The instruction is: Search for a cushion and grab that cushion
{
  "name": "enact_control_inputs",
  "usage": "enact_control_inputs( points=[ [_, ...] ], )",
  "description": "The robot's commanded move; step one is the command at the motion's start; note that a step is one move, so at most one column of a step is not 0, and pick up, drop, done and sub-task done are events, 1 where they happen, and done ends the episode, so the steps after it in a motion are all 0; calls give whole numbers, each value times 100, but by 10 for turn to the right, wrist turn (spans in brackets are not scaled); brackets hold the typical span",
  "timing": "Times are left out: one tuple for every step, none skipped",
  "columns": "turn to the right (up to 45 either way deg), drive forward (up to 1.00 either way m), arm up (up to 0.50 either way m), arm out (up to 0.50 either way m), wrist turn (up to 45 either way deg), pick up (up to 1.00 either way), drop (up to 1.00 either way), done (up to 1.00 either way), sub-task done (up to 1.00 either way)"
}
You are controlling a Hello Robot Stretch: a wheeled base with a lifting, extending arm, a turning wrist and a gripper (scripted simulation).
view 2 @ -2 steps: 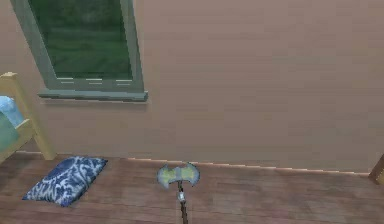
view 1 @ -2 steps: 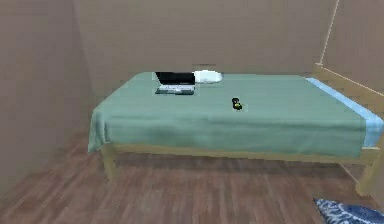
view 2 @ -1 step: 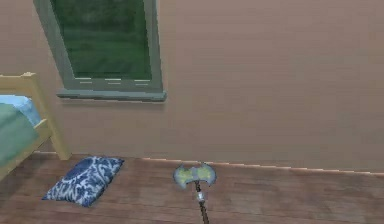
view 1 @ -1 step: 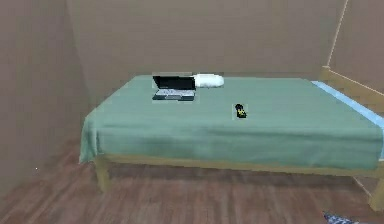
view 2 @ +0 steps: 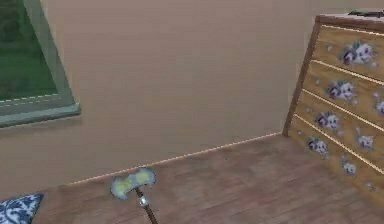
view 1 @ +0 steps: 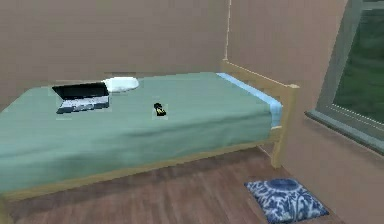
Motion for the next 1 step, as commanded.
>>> enact_control_inputs(
  points=[
    [0, 55, 0, 0, 0, 0, 0, 0, 0]
  ],
)
